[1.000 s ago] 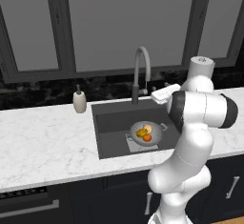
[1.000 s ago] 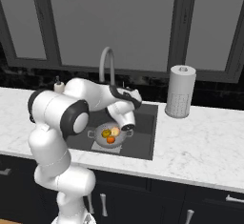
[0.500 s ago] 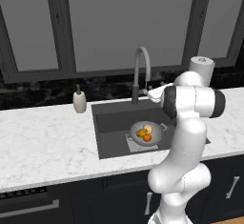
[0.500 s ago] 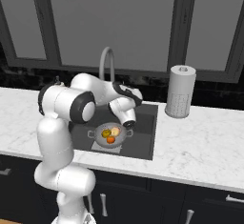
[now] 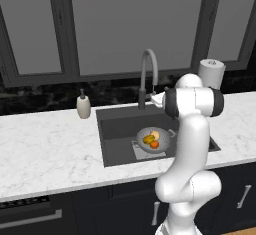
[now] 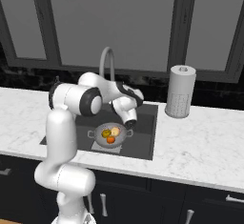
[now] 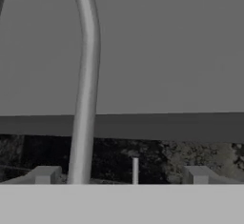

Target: Put the colander in the sink, put the peach, mango, tangerine in the colander, and turn on the sink faucet and pour water over the colander.

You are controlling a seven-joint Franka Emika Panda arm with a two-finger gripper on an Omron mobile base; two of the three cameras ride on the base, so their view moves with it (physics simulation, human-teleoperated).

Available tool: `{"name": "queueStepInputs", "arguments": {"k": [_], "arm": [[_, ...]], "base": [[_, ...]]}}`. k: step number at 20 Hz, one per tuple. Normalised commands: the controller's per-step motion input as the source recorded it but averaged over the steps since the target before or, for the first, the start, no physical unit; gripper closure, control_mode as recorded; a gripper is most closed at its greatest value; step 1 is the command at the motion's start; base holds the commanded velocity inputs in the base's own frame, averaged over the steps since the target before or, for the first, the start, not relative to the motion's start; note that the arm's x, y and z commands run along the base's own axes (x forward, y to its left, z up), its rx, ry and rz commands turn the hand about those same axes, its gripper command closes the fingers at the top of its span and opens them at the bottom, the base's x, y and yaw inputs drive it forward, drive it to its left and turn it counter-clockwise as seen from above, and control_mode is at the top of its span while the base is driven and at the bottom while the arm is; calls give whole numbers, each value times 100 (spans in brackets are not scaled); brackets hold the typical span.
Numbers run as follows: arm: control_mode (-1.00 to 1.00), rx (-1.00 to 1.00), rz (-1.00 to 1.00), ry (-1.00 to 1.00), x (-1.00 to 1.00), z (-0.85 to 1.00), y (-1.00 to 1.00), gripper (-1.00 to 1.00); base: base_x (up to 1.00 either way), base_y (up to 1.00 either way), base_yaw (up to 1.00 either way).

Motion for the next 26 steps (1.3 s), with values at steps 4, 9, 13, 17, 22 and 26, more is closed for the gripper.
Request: {"name": "queueStepInputs", "arguments": {"k": [4, 9, 13, 17, 22, 26], "arm": [[-100, 0, 0, 0, 51, 0, 0, -100], [-100, 0, 0, 0, 47, -7, 0, -100], [-100, 0, 0, 0, 39, -18, 0, -100], [-100, 0, 0, 1, 37, -24, 0, -100], [-100, 0, 0, 1, 36, -26, 0, -100], [-100, 0, 0, 0, 31, -21, 0, -100]], "base": [[0, 0, 0], [0, 0, 0], [0, 0, 0], [0, 0, 0], [0, 0, 0], [0, 0, 0]]}}
